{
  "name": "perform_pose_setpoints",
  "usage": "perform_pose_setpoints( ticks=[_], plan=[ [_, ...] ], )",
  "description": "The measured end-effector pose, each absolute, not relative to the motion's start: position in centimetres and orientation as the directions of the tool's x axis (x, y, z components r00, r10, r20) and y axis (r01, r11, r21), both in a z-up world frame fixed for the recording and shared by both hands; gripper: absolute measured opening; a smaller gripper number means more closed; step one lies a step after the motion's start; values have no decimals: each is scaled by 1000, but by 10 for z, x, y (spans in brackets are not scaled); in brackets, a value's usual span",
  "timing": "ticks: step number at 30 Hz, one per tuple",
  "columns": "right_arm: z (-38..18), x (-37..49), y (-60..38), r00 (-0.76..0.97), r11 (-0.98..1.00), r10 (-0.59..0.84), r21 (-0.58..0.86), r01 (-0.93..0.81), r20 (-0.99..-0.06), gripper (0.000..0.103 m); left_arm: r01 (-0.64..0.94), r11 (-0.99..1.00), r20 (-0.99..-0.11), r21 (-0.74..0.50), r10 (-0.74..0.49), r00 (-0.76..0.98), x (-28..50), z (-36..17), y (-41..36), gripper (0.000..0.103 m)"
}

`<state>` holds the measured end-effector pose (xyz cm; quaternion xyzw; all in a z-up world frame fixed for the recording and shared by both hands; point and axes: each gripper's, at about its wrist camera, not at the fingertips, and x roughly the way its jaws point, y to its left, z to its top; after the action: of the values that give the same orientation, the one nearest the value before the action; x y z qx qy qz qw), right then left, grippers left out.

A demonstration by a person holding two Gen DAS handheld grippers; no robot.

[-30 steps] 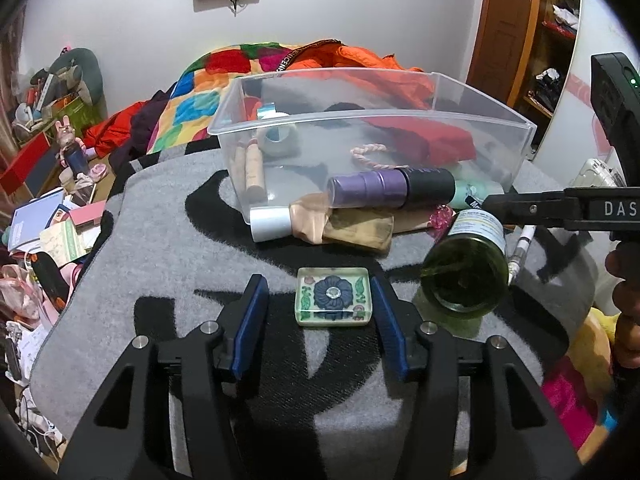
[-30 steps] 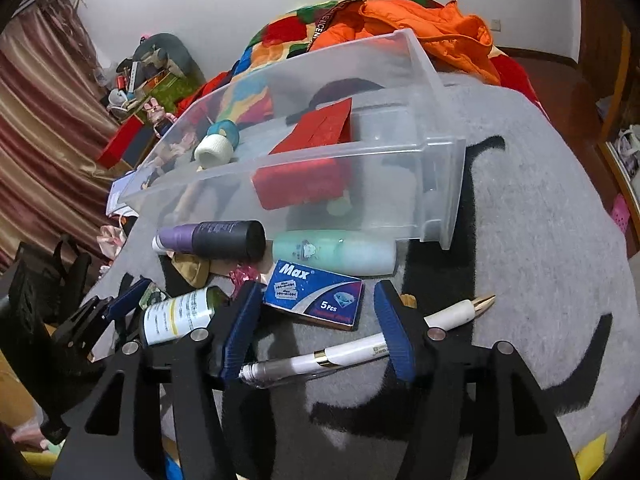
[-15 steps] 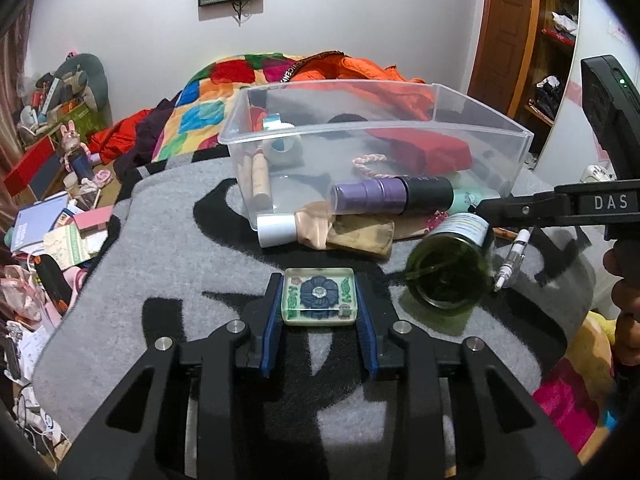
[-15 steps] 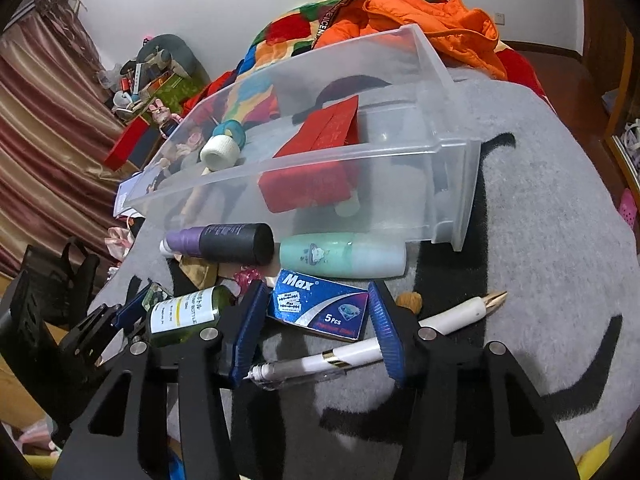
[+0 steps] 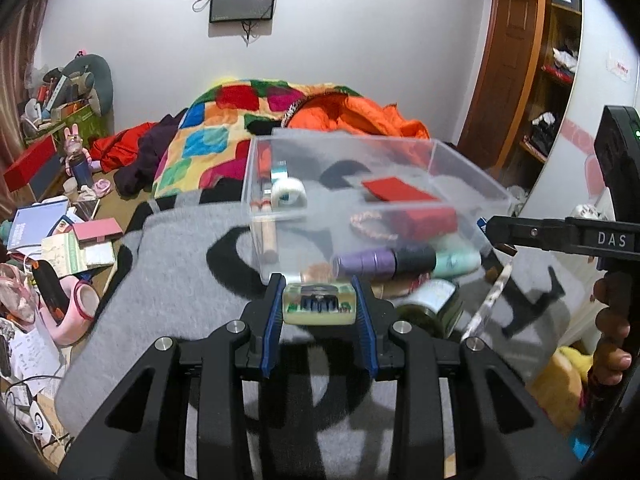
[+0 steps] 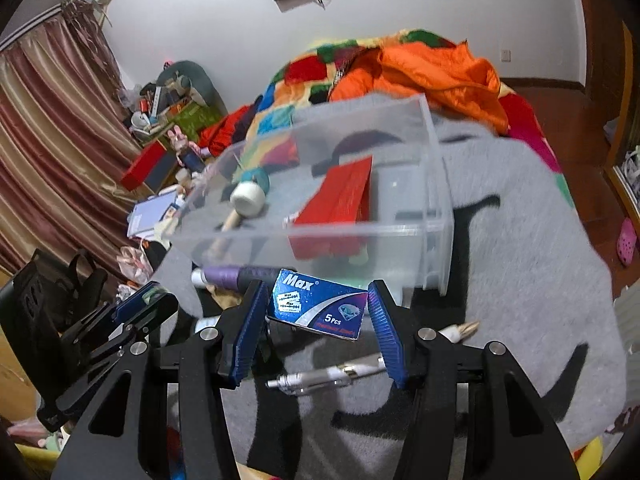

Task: Organize objects
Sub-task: 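Carry the tile into the box and open the left gripper while the right drops the Max box in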

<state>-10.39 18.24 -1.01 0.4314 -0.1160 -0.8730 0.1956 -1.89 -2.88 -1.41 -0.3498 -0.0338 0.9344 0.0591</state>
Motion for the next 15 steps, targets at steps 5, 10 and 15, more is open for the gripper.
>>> perform_pose_setpoints(
  ticks=[5,10,15],
  plan=[
    [5,-109,186,-597,-901,-431,355,248,-677,48,-80,-991,-623,-112,132,-771,-28,-1,-30,33],
    [16,-119,189,-634,-911,-411,327,252,-655,48,-79,-991,-596,-105,126,-793,-36,12,-28,33],
    [19,-132,186,-662,-927,-373,290,238,-650,48,-78,-991,-573,-107,126,-810,-49,23,-26,33]
  ],
)
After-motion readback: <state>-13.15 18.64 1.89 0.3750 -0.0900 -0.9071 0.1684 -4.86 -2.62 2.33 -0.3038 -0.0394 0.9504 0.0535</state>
